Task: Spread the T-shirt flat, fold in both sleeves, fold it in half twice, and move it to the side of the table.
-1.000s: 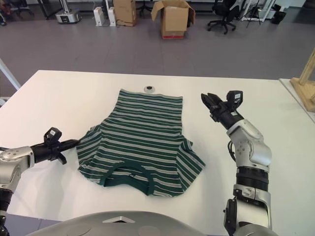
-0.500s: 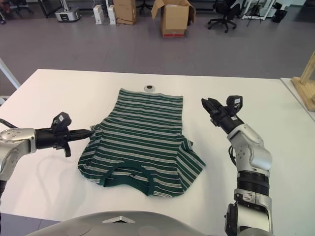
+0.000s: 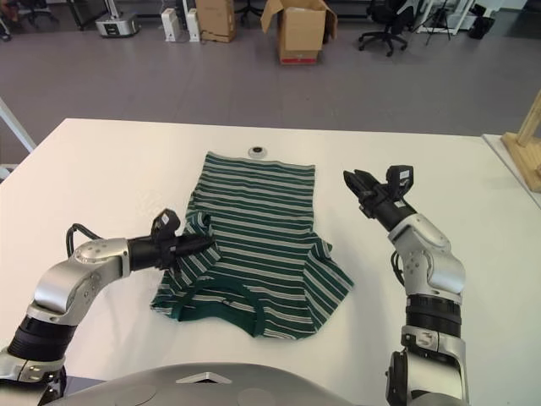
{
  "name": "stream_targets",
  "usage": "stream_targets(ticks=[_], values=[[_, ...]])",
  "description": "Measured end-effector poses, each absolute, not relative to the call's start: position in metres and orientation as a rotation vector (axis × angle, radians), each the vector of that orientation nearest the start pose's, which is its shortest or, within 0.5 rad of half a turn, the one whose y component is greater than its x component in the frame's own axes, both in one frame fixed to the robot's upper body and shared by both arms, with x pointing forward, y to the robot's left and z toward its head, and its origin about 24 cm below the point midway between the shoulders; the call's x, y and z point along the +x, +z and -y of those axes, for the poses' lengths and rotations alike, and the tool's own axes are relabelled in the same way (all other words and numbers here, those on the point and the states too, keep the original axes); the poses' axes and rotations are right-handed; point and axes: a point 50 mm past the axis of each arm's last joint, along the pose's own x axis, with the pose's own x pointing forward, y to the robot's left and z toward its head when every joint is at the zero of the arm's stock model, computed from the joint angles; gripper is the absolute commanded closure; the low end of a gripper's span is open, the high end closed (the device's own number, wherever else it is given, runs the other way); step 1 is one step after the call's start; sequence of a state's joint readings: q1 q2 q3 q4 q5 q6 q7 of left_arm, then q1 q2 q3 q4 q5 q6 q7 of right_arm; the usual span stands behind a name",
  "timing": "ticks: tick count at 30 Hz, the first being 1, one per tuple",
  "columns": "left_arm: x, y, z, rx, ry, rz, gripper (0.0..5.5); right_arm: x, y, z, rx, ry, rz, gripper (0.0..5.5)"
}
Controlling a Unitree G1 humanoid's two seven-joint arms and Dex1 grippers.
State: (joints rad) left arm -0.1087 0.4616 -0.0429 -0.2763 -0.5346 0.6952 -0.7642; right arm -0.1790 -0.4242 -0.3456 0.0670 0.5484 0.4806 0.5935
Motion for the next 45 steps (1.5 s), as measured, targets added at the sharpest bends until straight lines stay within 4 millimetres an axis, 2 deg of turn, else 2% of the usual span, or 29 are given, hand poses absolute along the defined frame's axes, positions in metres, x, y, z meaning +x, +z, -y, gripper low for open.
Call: stream_targets(ticks=[1,2,3,5,7,11,15,17,28,33,35,39,42,45], values=[[0.245,0.094,-0.157,-0.195,-0.955,-0.295,4.74,0.262,0.085,0.262,0.302,0.383,-0.17,3.89],[0.249,0.105,-0.168,-0.228,-0.902,-0.236,4.74,0.241,0.078,0.264,0.335,0.43,-0.262,3.89],[0.251,0.106,-0.177,-0.216,-0.865,-0.231,4.74,0.222,0.075,0.269,0.372,0.459,-0.335,3.89],[0.251,0.099,-0.189,-0.188,-0.811,-0.263,4.74,0.198,0.077,0.276,0.413,0.508,-0.428,3.89],[0.245,0.084,-0.202,-0.175,-0.743,-0.321,4.74,0.175,0.08,0.278,0.429,0.585,-0.547,3.89],[0.241,0.074,-0.21,-0.177,-0.687,-0.335,4.74,0.147,0.072,0.274,0.48,0.671,-0.729,3.89],[0.238,0.07,-0.211,-0.187,-0.672,-0.34,4.74,0.144,0.044,0.279,0.425,0.574,-0.787,3.89],[0.238,0.07,-0.211,-0.187,-0.672,-0.34,4.74,0.145,0.04,0.281,0.425,0.56,-0.753,3.89],[0.238,0.069,-0.209,-0.187,-0.682,-0.345,4.74,0.143,0.035,0.291,0.442,0.506,-0.666,3.89],[0.238,0.069,-0.209,-0.188,-0.689,-0.345,4.74,0.152,0.047,0.297,0.491,0.48,-0.538,3.89],[0.238,0.069,-0.209,-0.189,-0.693,-0.346,4.74,0.15,0.044,0.299,0.494,0.469,-0.55,3.89],[0.238,0.069,-0.209,-0.187,-0.699,-0.345,4.74,0.139,0.03,0.29,0.476,0.501,-0.63,3.89],[0.239,0.07,-0.209,-0.186,-0.7,-0.345,4.74,0.14,0.026,0.282,0.456,0.537,-0.645,3.89],[0.239,0.07,-0.209,-0.186,-0.7,-0.345,4.69,0.14,0.022,0.27,0.444,0.592,-0.657,4.53]])
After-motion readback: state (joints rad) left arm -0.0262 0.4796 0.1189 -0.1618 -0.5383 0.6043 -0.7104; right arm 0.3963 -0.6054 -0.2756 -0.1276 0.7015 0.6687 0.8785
